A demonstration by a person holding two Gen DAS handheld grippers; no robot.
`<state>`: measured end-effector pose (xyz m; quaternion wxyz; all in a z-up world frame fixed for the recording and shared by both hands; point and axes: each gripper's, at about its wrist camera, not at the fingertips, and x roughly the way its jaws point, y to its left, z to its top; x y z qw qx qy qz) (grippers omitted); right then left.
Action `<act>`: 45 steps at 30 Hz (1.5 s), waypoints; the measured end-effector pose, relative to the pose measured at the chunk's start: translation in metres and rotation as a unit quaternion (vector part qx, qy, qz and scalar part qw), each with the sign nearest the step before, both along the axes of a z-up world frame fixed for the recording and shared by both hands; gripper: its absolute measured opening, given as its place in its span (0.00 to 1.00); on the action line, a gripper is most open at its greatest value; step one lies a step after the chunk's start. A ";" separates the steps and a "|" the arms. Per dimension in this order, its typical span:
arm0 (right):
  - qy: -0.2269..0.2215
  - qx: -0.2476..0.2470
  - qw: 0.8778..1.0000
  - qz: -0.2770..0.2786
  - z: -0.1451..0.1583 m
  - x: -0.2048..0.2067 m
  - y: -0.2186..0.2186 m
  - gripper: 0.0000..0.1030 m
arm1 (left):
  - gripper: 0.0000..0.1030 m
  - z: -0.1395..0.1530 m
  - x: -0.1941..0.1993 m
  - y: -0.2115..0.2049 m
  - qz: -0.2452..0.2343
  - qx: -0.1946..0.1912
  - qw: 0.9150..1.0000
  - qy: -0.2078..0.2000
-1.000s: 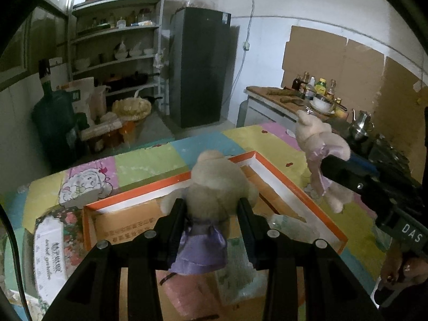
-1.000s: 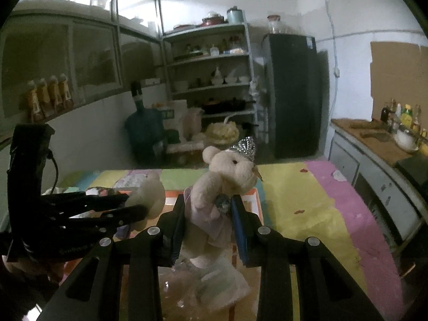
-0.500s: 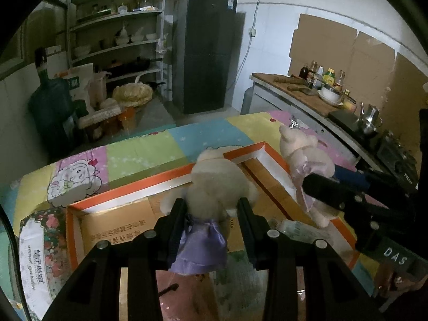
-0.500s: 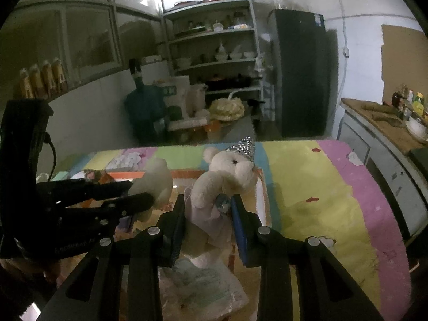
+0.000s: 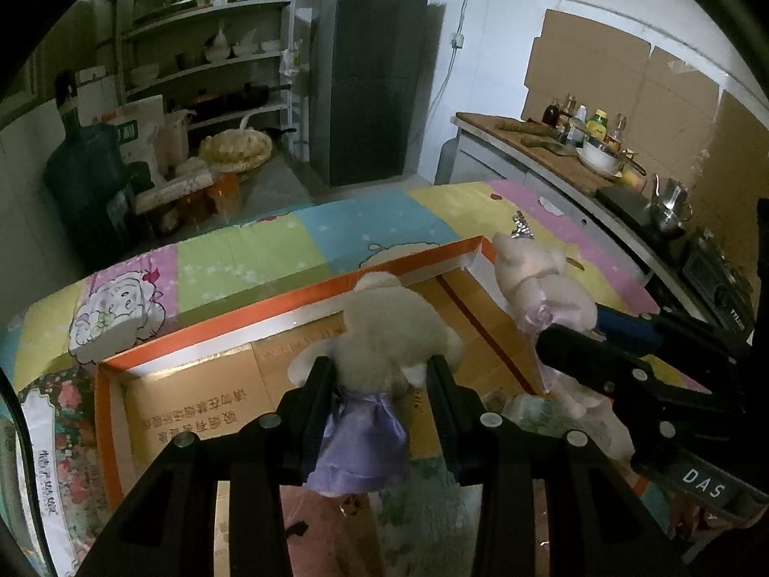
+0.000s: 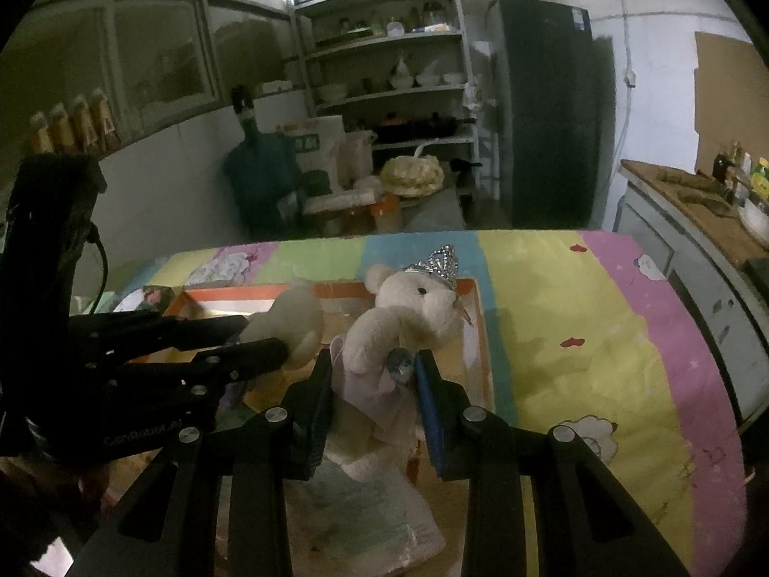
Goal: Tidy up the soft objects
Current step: 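Carry both held plush bears over the cardboard box, then lower both bears into the box and open both tools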
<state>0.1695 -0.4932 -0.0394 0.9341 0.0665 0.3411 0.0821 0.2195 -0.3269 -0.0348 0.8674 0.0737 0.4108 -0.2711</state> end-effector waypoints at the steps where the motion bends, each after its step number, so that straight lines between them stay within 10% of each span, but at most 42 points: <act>1: 0.002 0.000 1.000 0.001 -0.001 0.001 0.000 0.32 | 0.39 -0.001 0.001 -0.001 0.000 0.001 1.000 0.001; 45: 0.010 0.019 1.000 0.016 -0.004 -0.011 0.002 0.58 | 0.63 0.018 -0.024 0.019 -0.001 -0.016 0.999 -0.036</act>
